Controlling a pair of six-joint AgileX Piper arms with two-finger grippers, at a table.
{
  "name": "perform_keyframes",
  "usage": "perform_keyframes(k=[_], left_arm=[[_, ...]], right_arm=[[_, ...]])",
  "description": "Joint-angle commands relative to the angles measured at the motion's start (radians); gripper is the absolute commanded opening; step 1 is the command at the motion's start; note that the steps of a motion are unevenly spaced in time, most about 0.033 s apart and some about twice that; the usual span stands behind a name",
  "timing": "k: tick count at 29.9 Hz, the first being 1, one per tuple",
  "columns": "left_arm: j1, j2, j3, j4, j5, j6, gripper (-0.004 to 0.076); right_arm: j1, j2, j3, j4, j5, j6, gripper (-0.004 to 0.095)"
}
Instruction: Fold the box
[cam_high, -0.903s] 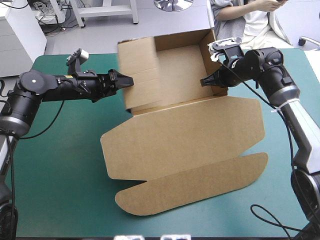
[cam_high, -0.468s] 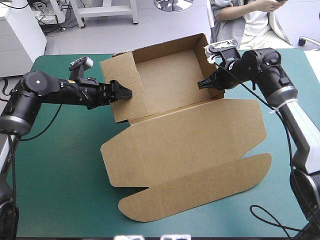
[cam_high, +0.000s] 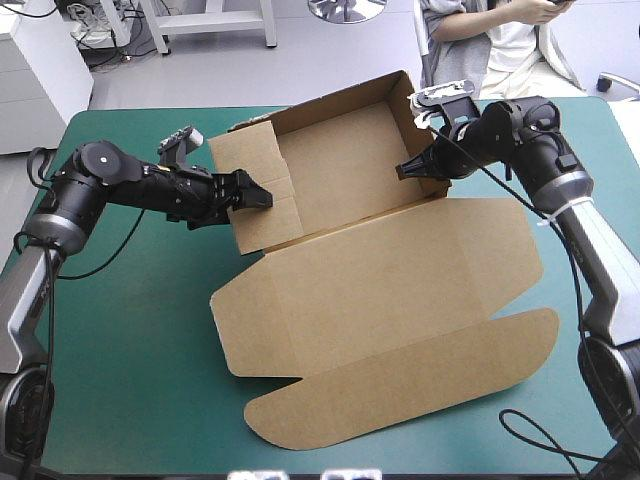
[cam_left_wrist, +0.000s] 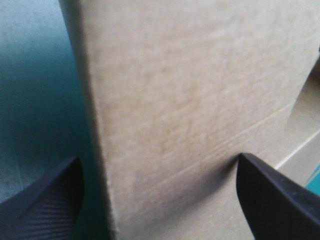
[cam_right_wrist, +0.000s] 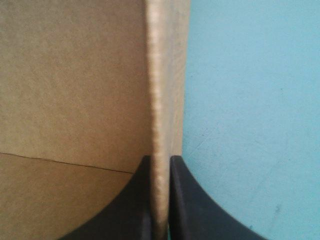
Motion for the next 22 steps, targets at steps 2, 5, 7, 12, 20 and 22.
perform_keyframes(k=[2, 5, 7, 12, 20, 22], left_arm=[[-0.078, -0.037, -0.028, 0.086, -0.079, -0.075, 0.0489], [-0.143, -0.037, -0.028, 0.168, -0.135, -0.146, 0.0456], [-0.185, -0.037, -0.028, 0.213, -0.171, -0.189, 0.0456], [-0.234, -0.037, -0.028, 0.327, -0.246, -0.315, 0.0456], [-0.241, -0.037, -0.028, 0.363, -0.319, -0.443, 0.0456], [-0.241, -0.037, -0.028, 0.361, -0.338, -0.461, 0.0456]], right_arm=[[0.015, -0.054, -0.032, 0.037, -0.08, 0.001, -0.0013], [0.039, -0.054, -0.032, 0.026, -0.1, 0.006, -0.0013], [0.049, -0.054, -0.032, 0.01, -0.114, 0.032, -0.0013], [0.056, -0.063, -0.05, 0.005, -0.128, 0.059, -0.0013], [0.057, -0.063, -0.199, 0.007, -0.062, 0.065, -0.0013], [0.057, -0.063, -0.231, 0.002, -0.04, 0.067, -0.0013]])
